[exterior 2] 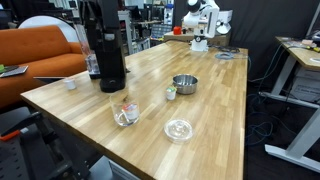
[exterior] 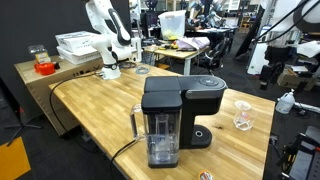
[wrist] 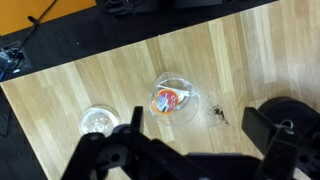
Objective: Pick up the object from the table and put it in the cup
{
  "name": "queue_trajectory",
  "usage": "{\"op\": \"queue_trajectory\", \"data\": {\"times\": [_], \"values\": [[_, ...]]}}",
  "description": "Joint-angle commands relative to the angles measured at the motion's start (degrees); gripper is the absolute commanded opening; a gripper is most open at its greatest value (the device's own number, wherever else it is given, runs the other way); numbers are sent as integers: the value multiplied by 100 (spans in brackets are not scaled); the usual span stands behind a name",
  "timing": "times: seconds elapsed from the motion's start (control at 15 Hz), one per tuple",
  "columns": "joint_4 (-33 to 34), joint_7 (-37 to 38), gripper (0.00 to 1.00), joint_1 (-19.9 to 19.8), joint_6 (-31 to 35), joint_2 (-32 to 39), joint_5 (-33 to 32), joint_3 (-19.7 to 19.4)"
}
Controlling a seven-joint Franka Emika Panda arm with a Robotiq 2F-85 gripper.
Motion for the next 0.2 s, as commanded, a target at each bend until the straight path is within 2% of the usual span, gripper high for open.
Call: {"op": "queue_trajectory", "data": {"times": [0.0, 0.13], "values": [[5, -6, 100, -15, -8, 0, 7, 14], [5, -6, 100, -15, -8, 0, 7, 14]]}}
